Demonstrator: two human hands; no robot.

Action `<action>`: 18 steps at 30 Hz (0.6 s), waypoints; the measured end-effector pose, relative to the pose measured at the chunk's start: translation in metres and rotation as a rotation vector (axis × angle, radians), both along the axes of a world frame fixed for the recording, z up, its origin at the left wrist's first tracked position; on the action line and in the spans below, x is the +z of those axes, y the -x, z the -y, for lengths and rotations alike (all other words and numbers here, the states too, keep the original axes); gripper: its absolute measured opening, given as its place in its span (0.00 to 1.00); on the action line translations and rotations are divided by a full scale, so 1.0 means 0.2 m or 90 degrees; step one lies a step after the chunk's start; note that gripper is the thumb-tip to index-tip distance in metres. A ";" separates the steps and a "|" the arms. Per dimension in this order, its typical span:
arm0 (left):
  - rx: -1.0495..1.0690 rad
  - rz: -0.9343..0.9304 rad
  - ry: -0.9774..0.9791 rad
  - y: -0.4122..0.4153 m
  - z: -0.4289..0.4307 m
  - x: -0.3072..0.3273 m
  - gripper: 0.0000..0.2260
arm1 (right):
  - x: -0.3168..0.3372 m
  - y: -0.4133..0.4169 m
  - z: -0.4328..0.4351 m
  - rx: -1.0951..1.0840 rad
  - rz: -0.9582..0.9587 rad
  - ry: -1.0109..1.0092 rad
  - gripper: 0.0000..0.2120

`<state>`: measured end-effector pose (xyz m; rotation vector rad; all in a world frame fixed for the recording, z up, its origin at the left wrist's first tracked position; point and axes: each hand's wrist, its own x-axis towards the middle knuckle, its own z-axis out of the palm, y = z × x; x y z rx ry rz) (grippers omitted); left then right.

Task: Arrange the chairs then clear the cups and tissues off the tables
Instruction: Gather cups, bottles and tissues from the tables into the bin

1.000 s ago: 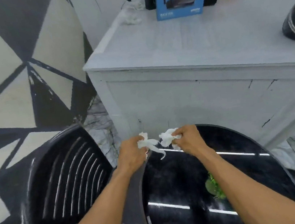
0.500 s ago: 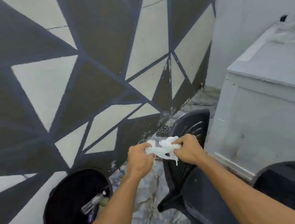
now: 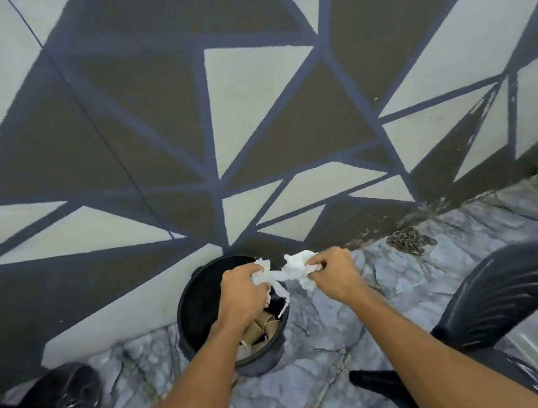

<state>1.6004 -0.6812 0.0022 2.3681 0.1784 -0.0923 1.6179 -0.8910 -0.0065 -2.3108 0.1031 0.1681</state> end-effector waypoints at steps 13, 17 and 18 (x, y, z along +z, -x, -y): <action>0.172 -0.086 0.002 -0.36 -0.44 -0.27 0.16 | -0.29 -0.57 -0.55 0.143 -0.096 0.012 0.12; 0.160 -0.141 -0.008 -0.41 -0.58 -0.46 0.16 | -0.49 -0.62 -0.72 0.178 -0.153 0.046 0.12; 0.148 -0.153 -0.011 -0.42 -0.62 -0.51 0.16 | -0.54 -0.63 -0.76 0.180 -0.170 0.056 0.12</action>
